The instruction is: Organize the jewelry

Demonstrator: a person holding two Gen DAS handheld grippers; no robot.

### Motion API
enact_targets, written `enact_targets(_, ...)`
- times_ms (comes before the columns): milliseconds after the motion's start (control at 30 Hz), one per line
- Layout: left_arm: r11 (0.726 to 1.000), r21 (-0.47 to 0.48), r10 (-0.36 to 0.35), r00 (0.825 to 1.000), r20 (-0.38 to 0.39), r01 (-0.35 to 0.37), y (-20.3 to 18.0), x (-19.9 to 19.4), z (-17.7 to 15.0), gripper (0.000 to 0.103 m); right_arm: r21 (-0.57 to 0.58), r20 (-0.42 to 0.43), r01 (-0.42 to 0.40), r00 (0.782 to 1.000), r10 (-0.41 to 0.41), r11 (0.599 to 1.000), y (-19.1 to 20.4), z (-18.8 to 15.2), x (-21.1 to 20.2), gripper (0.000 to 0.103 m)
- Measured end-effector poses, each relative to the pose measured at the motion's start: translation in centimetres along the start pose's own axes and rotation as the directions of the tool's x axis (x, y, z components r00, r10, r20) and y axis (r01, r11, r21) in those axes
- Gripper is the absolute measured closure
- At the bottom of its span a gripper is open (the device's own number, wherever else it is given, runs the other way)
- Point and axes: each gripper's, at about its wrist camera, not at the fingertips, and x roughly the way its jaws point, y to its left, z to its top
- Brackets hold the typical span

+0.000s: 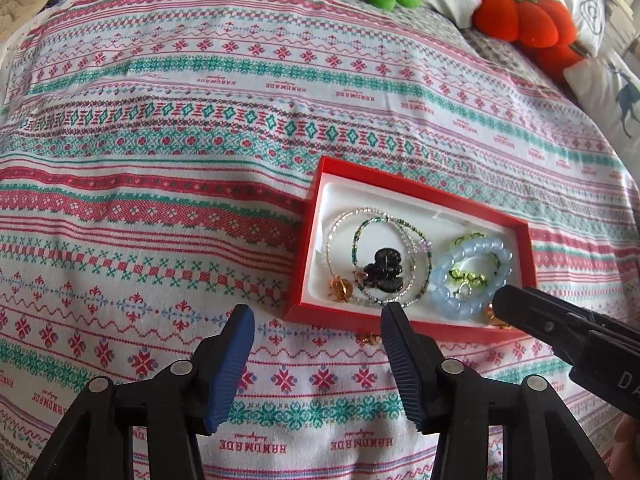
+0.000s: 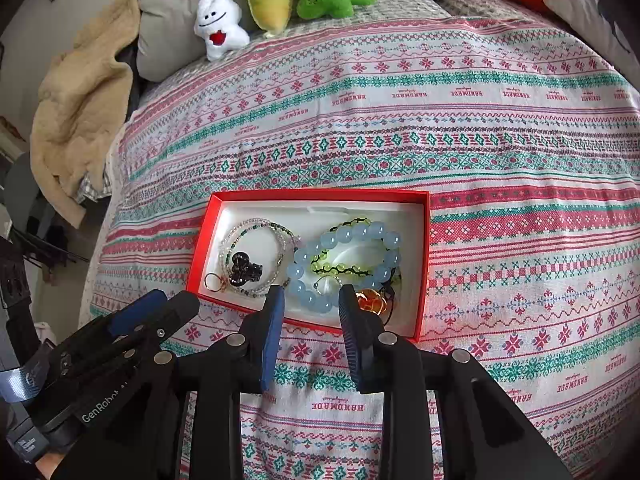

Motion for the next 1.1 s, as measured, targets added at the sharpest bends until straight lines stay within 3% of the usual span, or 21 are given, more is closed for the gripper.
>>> enact_targets(67,1.0,0.006,0.014,1.0,-0.011,-0.014,0.0,-0.1,-0.4,0.035,-0.006,-0.004,0.005,1.0,-0.005,1.0,-0.1,-0.4,-0.4,0.068)
enact_targets(167,1.0,0.008,0.03,0.999,-0.028,-0.03,0.1,-0.1,-1.1,0.024,-0.015,-0.008,0.016,1.0,-0.016,1.0,-0.4,-1.1,-1.0,0.053)
enact_targets(267,0.999,0.003,0.036,0.997,-0.062,-0.036,0.2,0.2,-1.7,0.021,-0.024,-0.025,0.033,0.999,-0.034,0.999,-0.6,-1.9,-1.3,0.048)
enact_targets(600,0.999,-0.003,0.039,0.987,-0.156,-0.04,0.6,1.6,-3.6,0.021,-0.017,-0.124,0.079,0.989,-0.08,0.997,-2.1,-4.1,0.7,0.048)
enact_targets(1000,0.996,0.067,0.069,0.987,-0.147,-0.06,-0.7,3.0,-4.5,0.021,0.006,-0.17,0.099,0.981,-0.097,0.995,-2.6,-3.8,3.9,0.048)
enact_targets(1100,0.996,0.084,0.052,0.987,-0.151,-0.04,-1.0,3.3,-4.4,0.026,0.017,-0.168,0.092,0.982,-0.088,0.996,-2.6,-3.3,4.6,0.05)
